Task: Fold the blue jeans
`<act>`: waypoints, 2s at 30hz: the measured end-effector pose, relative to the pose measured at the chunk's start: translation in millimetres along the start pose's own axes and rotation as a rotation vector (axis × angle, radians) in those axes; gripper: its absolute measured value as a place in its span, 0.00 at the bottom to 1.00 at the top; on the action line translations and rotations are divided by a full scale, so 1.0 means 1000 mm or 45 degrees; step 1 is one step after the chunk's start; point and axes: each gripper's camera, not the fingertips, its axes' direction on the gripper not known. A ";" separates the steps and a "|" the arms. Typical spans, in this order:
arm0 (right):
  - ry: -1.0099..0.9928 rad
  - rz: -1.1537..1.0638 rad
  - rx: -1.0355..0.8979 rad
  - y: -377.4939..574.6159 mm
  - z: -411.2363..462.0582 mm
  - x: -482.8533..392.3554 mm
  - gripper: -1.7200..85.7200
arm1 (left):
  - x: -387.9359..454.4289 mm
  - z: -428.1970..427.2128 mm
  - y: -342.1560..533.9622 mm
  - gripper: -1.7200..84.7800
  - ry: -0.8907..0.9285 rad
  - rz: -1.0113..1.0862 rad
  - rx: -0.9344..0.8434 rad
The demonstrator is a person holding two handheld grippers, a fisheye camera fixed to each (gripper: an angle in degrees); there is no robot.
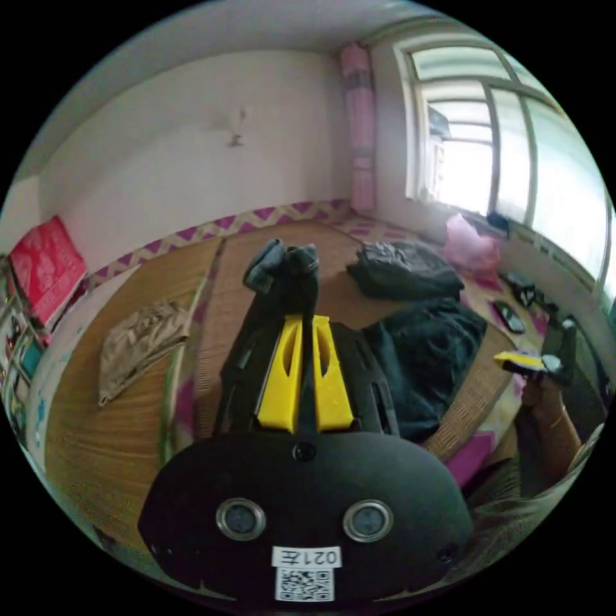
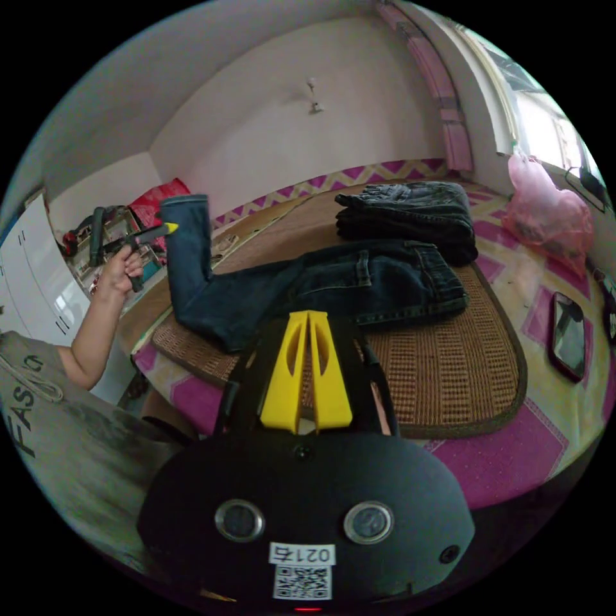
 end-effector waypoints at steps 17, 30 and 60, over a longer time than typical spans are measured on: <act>-0.019 0.285 0.058 0.000 -0.059 0.186 0.05 | 0.238 0.136 0.053 0.11 0.064 0.325 -0.416; -0.215 1.064 0.190 -0.003 0.014 0.334 0.15 | 0.195 0.087 0.084 0.10 0.461 0.157 -0.358; 0.474 -1.111 -0.198 0.174 0.515 -0.473 0.04 | -0.091 -0.025 0.248 0.02 0.259 -0.404 -0.223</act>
